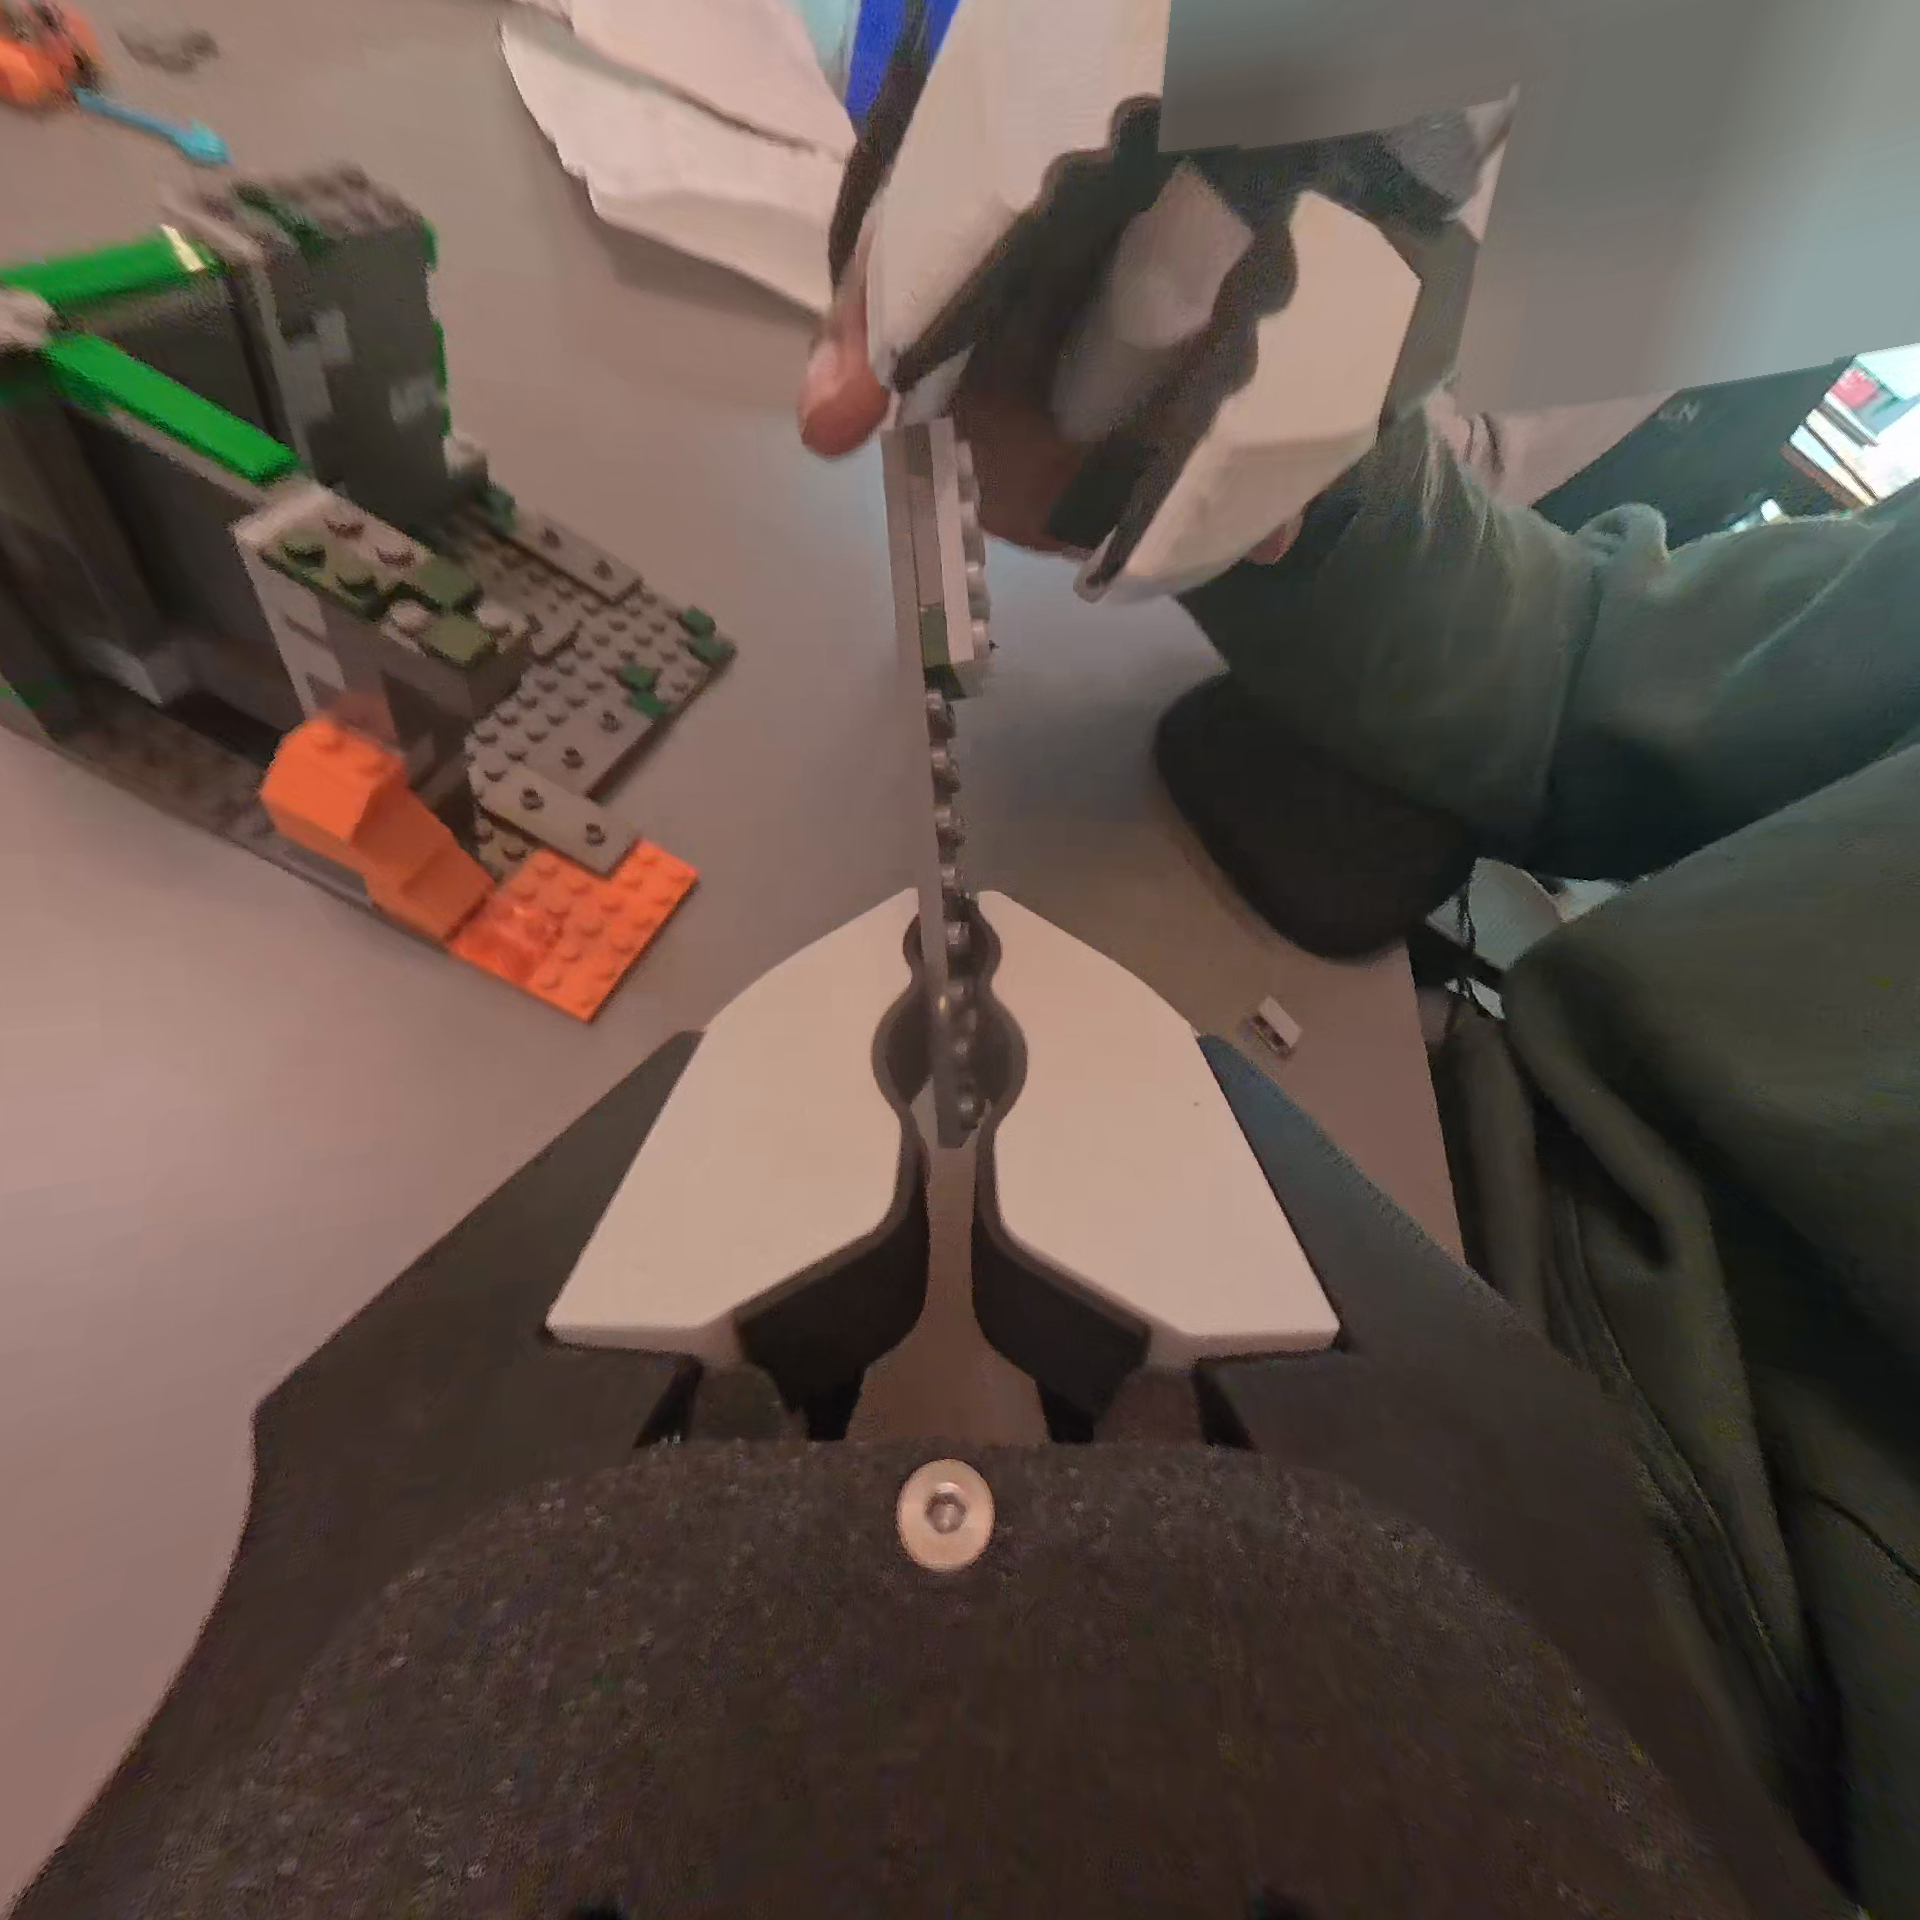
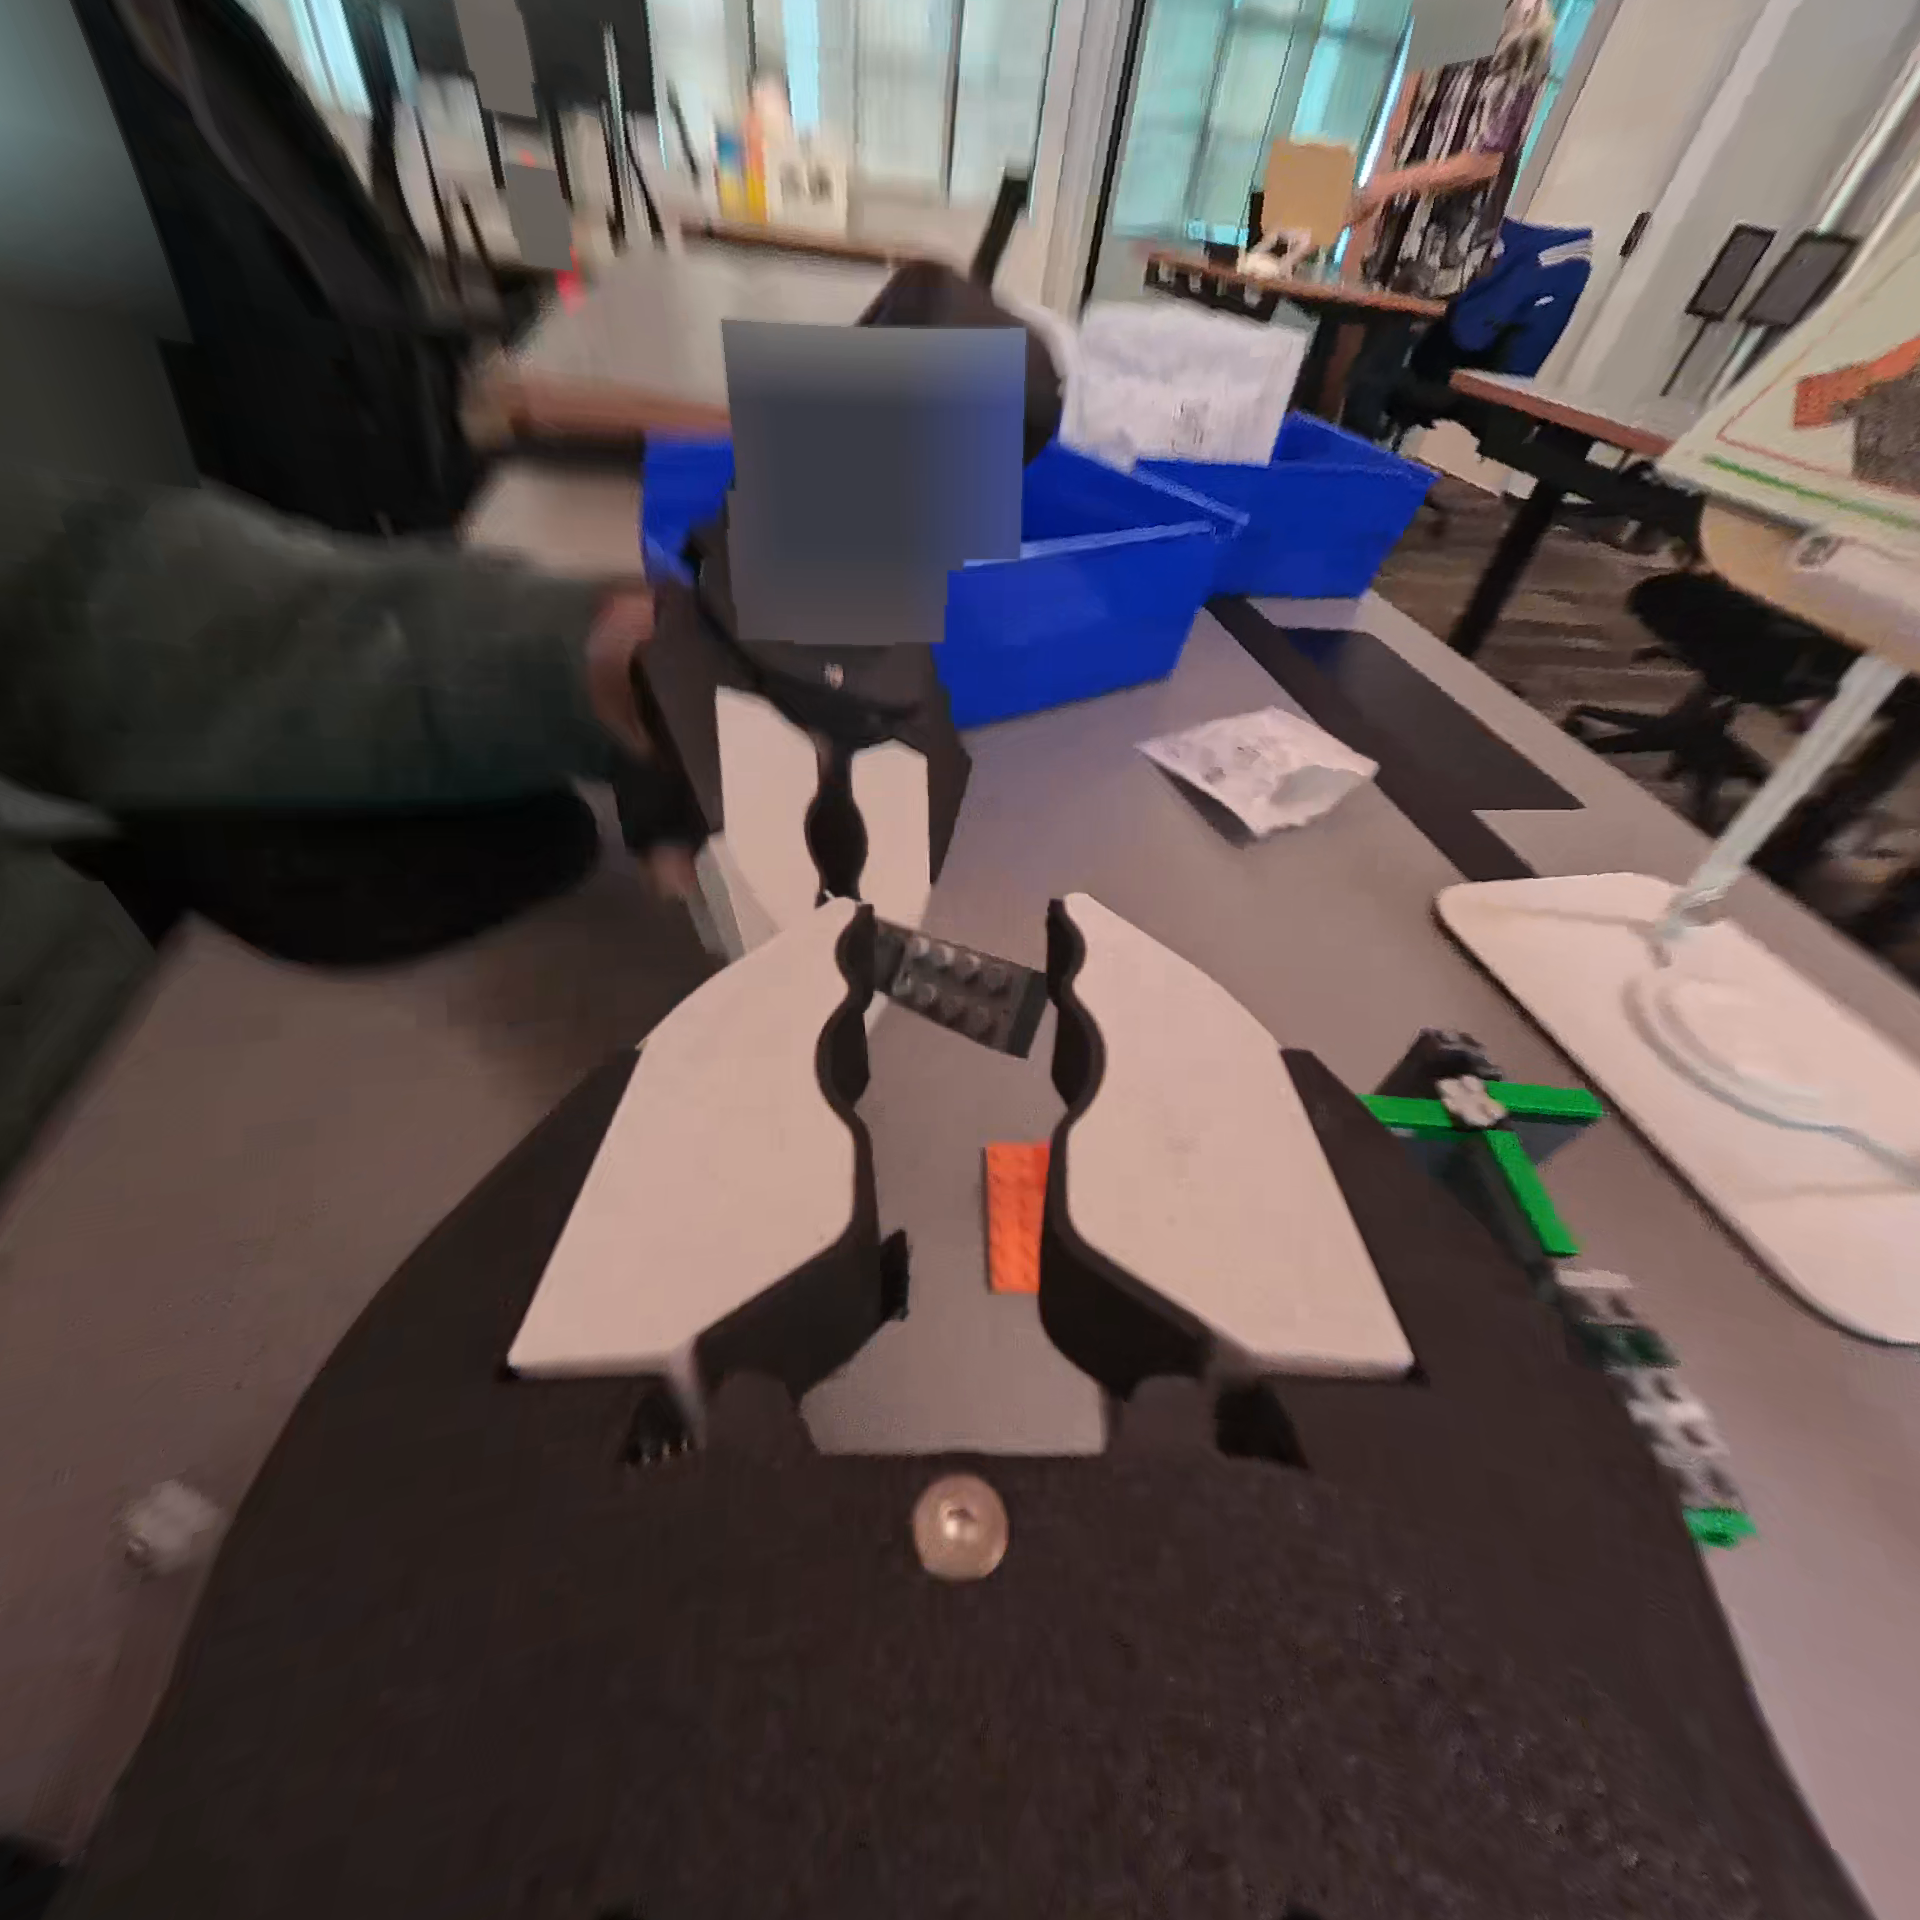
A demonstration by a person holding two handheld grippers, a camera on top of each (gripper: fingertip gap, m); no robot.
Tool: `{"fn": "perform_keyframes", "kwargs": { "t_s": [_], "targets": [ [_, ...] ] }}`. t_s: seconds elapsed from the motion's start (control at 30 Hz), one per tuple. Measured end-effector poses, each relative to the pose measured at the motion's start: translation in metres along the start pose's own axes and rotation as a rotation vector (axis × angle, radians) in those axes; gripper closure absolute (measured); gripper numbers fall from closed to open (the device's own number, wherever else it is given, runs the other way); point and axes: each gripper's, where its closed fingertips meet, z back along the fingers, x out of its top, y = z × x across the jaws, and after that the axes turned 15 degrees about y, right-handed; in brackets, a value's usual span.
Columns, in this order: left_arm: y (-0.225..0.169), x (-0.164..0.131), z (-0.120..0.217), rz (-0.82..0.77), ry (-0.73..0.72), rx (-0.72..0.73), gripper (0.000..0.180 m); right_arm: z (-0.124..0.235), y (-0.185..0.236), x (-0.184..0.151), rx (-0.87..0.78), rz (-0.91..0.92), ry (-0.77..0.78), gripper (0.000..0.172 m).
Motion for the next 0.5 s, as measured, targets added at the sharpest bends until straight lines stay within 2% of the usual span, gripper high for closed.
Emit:
{"fn": "perform_keyframes", "kwargs": {
  "t_s": [0.13, 0.3, 0.47, 0.5],
  "targets": [
    [0.002, -0.015, -0.006, 0.026, 0.093, -0.029, 0.178, -0.018, 0.016, -0.028, -0.079, 0.262, 0.236, 0.138],
    [0.006, -0.029, -0.014, 0.046, 0.177, -0.018, 0.178, -0.034, 0.022, -0.048, -0.181, 0.491, 0.405, 0.145],
    [0.010, -0.034, -0.015, 0.061, 0.198, -0.011, 0.178, -0.038, 0.021, -0.053, -0.256, 0.616, 0.440, 0.161],
    [0.011, -0.031, -0.013, 0.068, 0.177, -0.010, 0.178, -0.038, 0.021, -0.052, -0.253, 0.609, 0.436, 0.172]
  ]
}}
